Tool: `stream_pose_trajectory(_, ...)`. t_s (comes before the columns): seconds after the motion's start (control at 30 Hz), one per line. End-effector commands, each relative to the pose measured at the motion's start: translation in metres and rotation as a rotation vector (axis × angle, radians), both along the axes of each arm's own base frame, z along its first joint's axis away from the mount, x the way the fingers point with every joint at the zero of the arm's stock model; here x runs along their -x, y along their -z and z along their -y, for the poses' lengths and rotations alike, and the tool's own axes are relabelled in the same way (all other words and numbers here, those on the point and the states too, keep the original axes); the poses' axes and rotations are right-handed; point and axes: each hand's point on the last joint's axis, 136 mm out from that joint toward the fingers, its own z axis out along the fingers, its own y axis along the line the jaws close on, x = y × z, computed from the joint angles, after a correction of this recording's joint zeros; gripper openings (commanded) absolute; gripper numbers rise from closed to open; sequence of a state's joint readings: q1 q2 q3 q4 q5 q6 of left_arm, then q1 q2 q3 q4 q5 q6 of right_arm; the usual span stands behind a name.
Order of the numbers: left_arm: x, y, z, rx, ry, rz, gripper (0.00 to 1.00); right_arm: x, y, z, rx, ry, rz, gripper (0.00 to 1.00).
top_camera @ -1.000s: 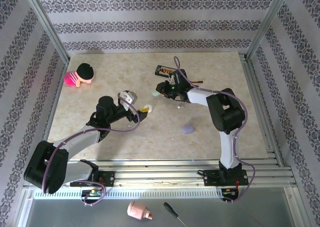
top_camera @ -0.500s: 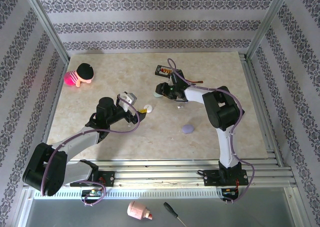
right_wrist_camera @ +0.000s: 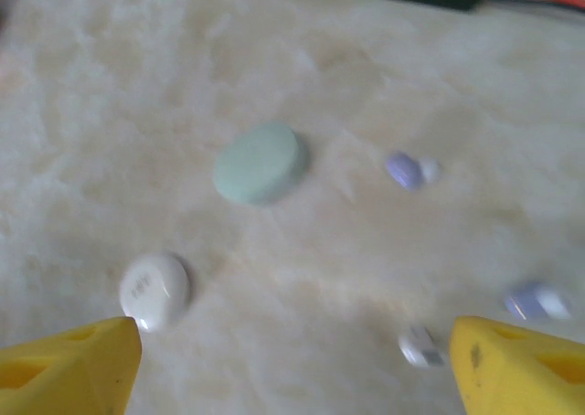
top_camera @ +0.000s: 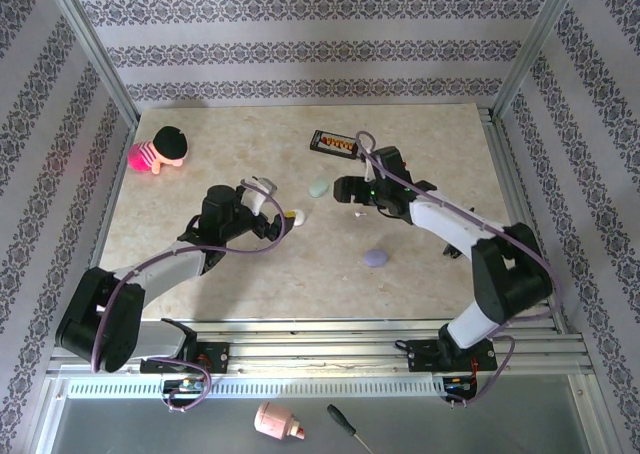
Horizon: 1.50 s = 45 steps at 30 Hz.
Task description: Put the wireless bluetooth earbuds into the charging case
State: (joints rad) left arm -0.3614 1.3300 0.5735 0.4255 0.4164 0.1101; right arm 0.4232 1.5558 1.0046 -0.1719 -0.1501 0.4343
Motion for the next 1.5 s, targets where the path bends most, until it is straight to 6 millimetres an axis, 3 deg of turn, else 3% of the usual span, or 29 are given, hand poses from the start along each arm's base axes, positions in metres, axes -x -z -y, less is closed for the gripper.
stream_pose_trajectory(0.0, 0.007, -0.012, 0.028, 0.023, 0.143, 0.062, 0.99, 0.048, 0.039, 0.040, 0.119, 0.056, -0.180, 0.88)
stream_pose_trajectory(0.13, 0.021, -0.005, 0.072, 0.007, 0.306, 0.098, 1.00, 0.081, 0.060, 0.056, 0.003, 0.149, -0.301, 0.89)
stream_pose_trajectory(0.43, 0.056, 0.034, 0.172, -0.061, 0.551, 0.112, 0.96, 0.098, 0.057, 0.109, -0.205, 0.373, -0.291, 0.87)
stream_pose_trajectory(0.6, 0.069, 0.057, 0.205, -0.084, 0.620, 0.090, 0.90, 0.103, 0.053, 0.126, -0.187, 0.410, -0.281, 0.86)
stream_pose_trajectory(0.73, 0.073, 0.068, 0.220, -0.081, 0.646, 0.063, 0.86, 0.106, 0.053, 0.127, -0.191, 0.411, -0.282, 0.85)
stream_pose_trajectory(0.9, 0.075, 0.065, 0.210, -0.053, 0.613, 0.069, 0.94, 0.117, 0.059, 0.114, -0.240, 0.409, -0.331, 0.84)
stream_pose_trajectory(1.2, 0.073, 0.064, 0.158, -0.028, 0.498, 0.039, 0.96, 0.131, 0.074, 0.071, -0.247, 0.390, -0.392, 0.72)
stream_pose_trajectory(1.47, 0.074, 0.065, 0.133, -0.031, 0.451, 0.036, 0.96, 0.114, 0.076, 0.040, -0.228, 0.313, -0.409, 0.69)
